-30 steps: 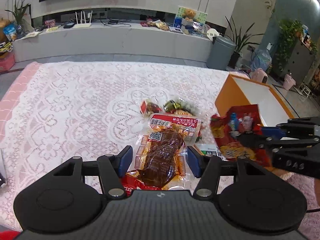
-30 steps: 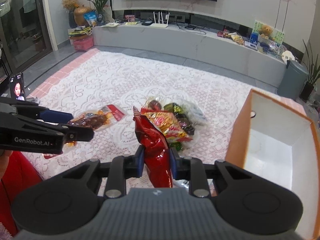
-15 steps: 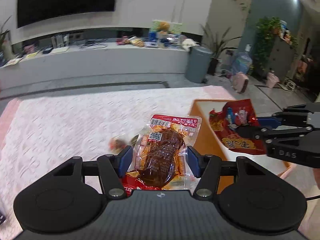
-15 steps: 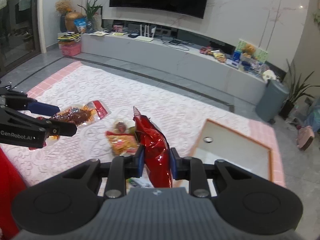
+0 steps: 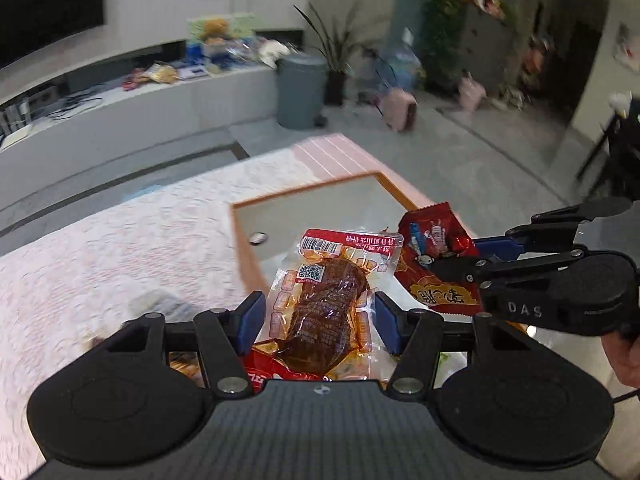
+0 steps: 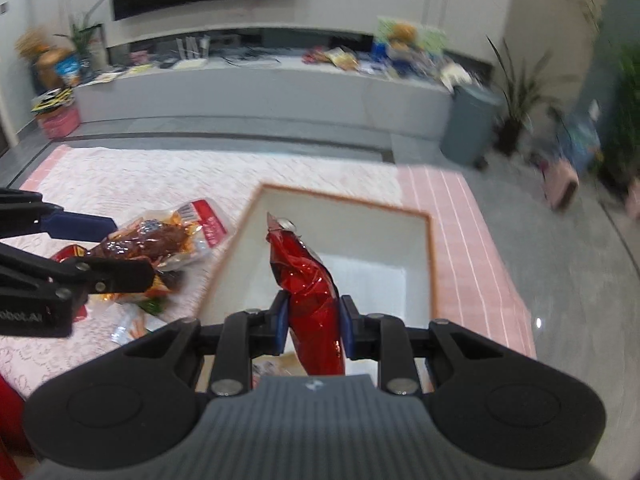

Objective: Organize snacks
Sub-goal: 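Lift both held packs and carry them over the orange box, then release the red chip bag with the right gripper while the left gripper drops its meat pack into the box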

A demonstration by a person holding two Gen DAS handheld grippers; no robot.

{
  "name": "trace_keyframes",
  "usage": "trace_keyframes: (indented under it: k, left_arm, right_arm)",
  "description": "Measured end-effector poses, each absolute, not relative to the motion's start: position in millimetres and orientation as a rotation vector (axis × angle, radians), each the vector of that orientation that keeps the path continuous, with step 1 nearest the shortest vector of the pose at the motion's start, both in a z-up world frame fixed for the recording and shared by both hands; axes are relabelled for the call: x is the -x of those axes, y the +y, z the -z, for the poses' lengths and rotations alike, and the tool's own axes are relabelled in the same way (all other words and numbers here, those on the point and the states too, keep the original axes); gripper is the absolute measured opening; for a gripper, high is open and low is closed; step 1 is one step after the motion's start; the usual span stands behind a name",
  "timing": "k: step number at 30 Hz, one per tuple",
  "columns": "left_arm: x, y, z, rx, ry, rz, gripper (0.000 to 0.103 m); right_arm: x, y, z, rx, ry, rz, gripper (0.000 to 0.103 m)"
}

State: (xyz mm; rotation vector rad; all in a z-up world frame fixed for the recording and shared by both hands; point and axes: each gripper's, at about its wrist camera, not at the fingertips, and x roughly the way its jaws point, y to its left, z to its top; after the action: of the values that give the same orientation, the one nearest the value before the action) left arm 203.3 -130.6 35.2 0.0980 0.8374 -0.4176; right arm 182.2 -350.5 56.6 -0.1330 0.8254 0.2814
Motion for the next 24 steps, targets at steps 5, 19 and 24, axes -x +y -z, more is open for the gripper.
trace_keyframes:
  k: [5,19,24]
  left_arm:
    - [-230.4,-174.7,-9.9,-0.238,0.913,0.473,0.066]
    - [-267.1,-201.3,40.0,-0.362,1.070,0.511,0.066]
    - [-266.6,-207.5,49.5,-0.452,1.058,0.533,0.067]
  right_arm:
    - [-200.3,-372.1,-29.9,0.088,0.915,-0.237,0.023]
    - [-247.1,-376.7,24.1,0.222,1.060,-0.295,0.022]
    - [-252.1,-365.4,35.1,0.309,1.069,-0.328,0.022]
